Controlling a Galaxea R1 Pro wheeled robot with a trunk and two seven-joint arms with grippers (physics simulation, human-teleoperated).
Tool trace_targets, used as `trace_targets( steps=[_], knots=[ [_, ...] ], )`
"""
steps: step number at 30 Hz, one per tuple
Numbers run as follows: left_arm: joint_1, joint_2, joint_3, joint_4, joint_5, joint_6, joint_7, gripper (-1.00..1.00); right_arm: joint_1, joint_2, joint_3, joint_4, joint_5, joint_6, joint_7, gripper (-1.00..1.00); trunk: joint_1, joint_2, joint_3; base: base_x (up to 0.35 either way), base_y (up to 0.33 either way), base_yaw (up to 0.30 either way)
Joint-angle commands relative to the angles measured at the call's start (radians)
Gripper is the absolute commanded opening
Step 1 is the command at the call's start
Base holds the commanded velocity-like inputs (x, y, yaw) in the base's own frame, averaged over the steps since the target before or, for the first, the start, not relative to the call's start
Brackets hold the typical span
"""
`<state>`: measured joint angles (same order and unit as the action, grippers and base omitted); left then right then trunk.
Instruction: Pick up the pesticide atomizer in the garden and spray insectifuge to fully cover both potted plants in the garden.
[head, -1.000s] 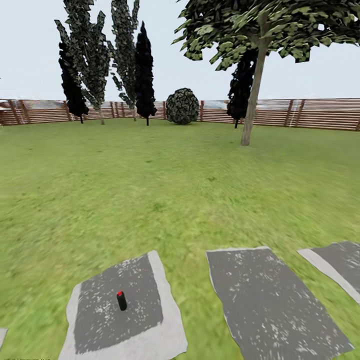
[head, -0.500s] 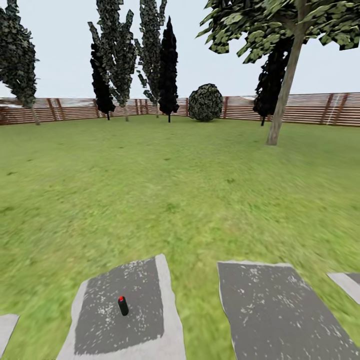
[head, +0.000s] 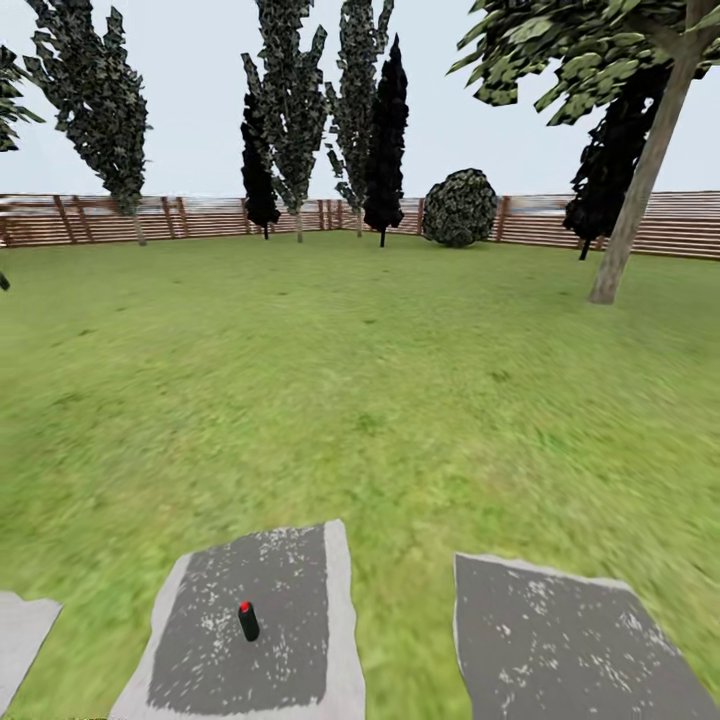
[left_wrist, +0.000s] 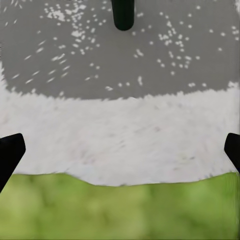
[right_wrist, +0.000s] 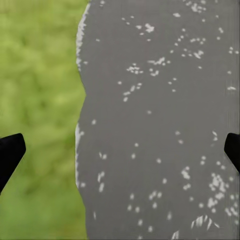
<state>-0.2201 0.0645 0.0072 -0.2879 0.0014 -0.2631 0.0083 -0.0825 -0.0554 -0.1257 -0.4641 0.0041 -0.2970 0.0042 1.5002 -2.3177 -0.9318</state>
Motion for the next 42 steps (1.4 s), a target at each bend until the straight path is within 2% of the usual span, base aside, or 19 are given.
trace_targets(
  steps=[1, 18, 42],
  knots=[
    [-0.001, 0.0, 0.0, 0.001, 0.0, -0.003, 0.001, 1.0, 0.0, 0.0, -0.002, 0.001, 0.0, -0.003, 0.0, 1.0, 0.0, 0.0, -0.001, 0.184, -0.23, 0.278],
    [-0.001, 0.0, 0.0, 0.001, 0.001, -0.002, 0.002, 1.0, 0.0, 0.0, -0.002, 0.001, 0.0, -0.004, 0.0, 1.0, 0.0, 0.0, -0.001, 0.175, -0.233, 0.278],
    [-0.002, 0.001, 0.002, 0.001, 0.003, -0.002, 0.002, 1.0, 0.0, 0.0, -0.002, 0.001, 0.0, -0.003, 0.0, 1.0, 0.0, 0.0, -0.001, 0.007, -0.275, 0.278]
  ],
)
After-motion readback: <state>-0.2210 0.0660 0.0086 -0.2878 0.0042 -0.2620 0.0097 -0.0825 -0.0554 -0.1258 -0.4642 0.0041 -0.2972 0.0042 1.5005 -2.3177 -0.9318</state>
